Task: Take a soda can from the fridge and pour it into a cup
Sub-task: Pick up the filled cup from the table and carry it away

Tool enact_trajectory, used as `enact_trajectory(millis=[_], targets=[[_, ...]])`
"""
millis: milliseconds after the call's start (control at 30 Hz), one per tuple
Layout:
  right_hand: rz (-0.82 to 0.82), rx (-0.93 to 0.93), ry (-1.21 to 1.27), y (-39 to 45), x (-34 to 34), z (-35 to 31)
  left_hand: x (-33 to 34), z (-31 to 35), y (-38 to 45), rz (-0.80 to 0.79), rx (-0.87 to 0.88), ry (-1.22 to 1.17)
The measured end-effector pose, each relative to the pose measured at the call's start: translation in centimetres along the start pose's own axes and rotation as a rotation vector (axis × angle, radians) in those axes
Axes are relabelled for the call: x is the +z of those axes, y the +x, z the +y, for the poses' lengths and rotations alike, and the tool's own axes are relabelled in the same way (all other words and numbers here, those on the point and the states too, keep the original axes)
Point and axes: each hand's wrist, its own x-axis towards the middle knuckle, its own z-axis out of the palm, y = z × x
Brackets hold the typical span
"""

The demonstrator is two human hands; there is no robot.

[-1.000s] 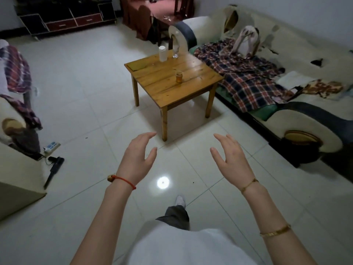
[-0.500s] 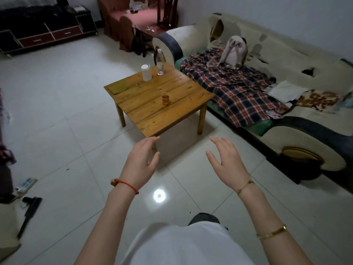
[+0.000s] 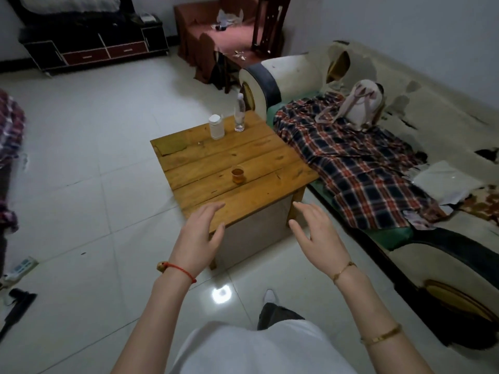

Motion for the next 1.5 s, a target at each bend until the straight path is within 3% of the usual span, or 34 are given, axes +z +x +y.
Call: enact_trajectory(millis=[367,600,1067,1500], targets=[[-0.159,-0.141,-0.005,18.2,-5.4,5.9,4.6,2.6,13.4,0.149,-0.189,-0.021],[-0.288,-0.122,0.038,25.1,-2.6,8.0,7.1,0.4,18.3,0.124,-0.316,-0.027],[-0.346,-0.051,0.046,41.8,1.4,7.6,8.1,-8.0,31.5,0.124,-0.435,-0.083],[-0.542,0.144,-0.006,51.7,12.9,11.1,16.5,-16.9,39.0,-0.096,-0.618,-0.193]])
